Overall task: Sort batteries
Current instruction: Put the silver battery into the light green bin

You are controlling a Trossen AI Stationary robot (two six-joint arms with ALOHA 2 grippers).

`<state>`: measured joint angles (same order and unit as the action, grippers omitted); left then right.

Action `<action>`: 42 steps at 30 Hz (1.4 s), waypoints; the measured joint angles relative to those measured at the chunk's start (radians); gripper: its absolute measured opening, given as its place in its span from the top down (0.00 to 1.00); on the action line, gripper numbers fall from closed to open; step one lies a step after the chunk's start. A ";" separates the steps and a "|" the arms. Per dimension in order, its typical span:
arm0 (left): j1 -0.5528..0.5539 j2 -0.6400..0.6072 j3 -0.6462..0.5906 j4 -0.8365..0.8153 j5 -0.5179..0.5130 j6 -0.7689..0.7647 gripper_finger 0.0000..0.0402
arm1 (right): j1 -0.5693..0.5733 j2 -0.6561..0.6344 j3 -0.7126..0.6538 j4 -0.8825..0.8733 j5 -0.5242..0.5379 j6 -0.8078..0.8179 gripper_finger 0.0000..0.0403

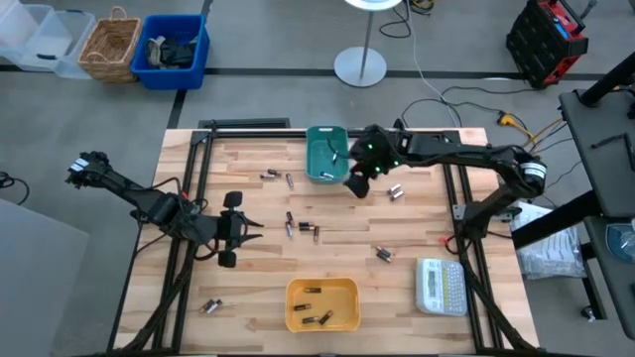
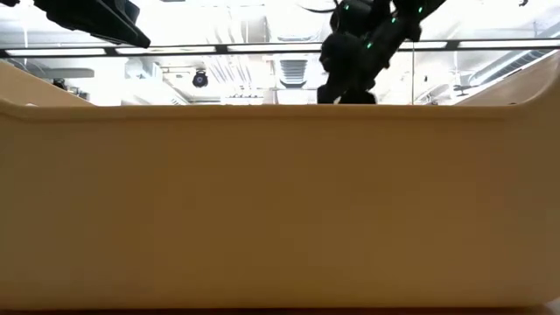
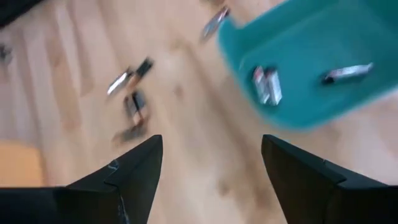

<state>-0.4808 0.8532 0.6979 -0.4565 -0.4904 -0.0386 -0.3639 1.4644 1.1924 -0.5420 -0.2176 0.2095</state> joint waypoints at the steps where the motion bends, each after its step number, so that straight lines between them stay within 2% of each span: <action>1: 0.000 0.000 0.000 0.000 0.000 -0.002 0.80 | 0.016 -0.012 0.000 -0.031 0.000 0.010 0.35; 10: 0.000 0.000 0.000 0.000 0.000 -0.026 0.80 | 0.224 -0.054 -0.008 -0.291 0.011 0.135 0.42; 18: 0.000 0.000 0.000 0.000 0.000 -0.061 0.80 | 0.415 -0.050 -0.052 -0.394 0.016 0.269 0.47; 23: 0.000 0.000 0.000 0.000 0.000 -0.080 0.80 | 0.509 -0.050 -0.105 -0.403 0.089 0.361 0.49; 31: 0.000 0.000 0.000 0.000 0.000 -0.084 0.80 | 0.547 -0.049 -0.212 -0.402 0.130 0.468 0.55; 42: 0.000 0.000 0.000 0.000 0.000 -0.081 0.80 | 0.541 -0.049 -0.266 -0.380 0.195 0.473 0.63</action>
<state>-0.4808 0.8534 0.6979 -0.4564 -0.4908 -0.1197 0.1769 1.4151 0.9260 -0.9225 -0.0223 0.6823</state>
